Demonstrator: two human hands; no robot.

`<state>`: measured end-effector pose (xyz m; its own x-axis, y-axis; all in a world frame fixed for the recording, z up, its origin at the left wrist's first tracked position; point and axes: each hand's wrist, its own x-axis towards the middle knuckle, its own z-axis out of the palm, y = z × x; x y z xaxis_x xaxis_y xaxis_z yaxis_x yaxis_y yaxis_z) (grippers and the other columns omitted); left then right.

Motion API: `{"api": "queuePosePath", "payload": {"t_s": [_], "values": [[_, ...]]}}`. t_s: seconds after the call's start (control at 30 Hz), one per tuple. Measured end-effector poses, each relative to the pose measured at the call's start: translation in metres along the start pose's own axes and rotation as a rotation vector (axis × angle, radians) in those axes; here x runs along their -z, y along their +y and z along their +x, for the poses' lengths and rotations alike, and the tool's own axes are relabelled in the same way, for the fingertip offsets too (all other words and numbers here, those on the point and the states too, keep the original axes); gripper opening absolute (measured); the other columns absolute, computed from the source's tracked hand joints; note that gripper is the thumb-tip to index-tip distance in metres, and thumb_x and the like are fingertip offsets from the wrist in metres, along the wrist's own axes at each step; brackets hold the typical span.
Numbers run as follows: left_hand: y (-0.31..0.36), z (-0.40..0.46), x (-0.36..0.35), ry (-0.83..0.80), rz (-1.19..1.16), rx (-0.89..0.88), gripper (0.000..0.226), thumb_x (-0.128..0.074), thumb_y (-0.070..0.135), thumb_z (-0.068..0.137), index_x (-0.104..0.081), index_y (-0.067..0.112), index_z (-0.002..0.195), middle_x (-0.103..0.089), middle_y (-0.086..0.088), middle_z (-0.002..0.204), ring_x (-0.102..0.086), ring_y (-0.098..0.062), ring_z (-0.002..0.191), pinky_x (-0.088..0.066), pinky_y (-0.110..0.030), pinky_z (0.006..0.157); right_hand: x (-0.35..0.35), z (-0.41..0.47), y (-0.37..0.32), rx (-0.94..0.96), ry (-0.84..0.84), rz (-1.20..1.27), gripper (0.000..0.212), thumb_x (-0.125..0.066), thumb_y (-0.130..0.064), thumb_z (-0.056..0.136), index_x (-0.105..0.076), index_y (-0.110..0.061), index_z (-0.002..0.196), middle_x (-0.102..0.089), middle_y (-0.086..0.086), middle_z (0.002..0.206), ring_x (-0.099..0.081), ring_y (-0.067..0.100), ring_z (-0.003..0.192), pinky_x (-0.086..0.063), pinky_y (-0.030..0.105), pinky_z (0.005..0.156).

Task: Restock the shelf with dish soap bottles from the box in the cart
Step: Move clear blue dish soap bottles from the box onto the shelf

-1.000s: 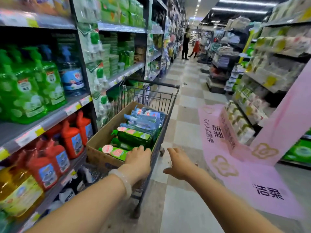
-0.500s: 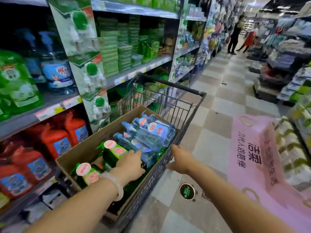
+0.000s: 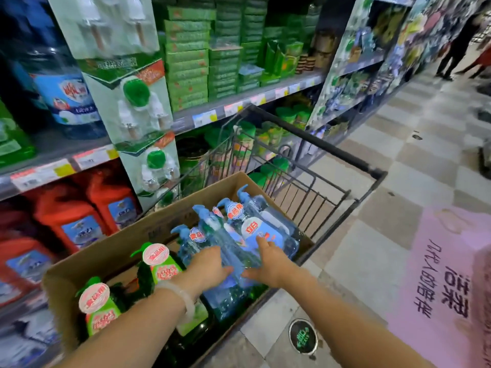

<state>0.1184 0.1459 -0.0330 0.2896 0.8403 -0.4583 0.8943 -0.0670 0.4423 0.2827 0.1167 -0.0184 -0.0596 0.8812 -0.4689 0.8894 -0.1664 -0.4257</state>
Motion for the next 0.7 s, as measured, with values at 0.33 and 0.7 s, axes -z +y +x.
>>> {"api": "queuePosePath", "payload": {"t_s": [0.33, 0.7], "values": [[0.019, 0.068, -0.007, 0.012, -0.814, 0.425, 0.066, -0.066, 0.058, 0.074, -0.057, 0.007, 0.116, -0.061, -0.010, 0.113, -0.061, -0.028, 0.100, -0.050, -0.035, 0.083, -0.003, 0.067, 0.036, 0.162, -0.303, 0.179, 0.106, -0.081, -0.044, 0.066, -0.016, -0.026, 0.148, -0.028, -0.007, 0.151, -0.030, 0.016, 0.137, -0.030, 0.025, 0.102], [0.020, 0.072, -0.019, 0.182, -1.203, 0.607, 0.035, -0.087, 0.013, 0.058, -0.072, 0.007, 0.089, -0.074, -0.009, 0.082, -0.070, -0.023, 0.077, -0.057, -0.031, 0.068, 0.024, 0.091, 0.053, 0.218, -0.463, 0.385, 0.047, -0.064, -0.033, 0.087, -0.051, -0.017, 0.129, -0.058, 0.004, 0.128, -0.055, 0.015, 0.115, -0.044, 0.036, 0.103]]}}
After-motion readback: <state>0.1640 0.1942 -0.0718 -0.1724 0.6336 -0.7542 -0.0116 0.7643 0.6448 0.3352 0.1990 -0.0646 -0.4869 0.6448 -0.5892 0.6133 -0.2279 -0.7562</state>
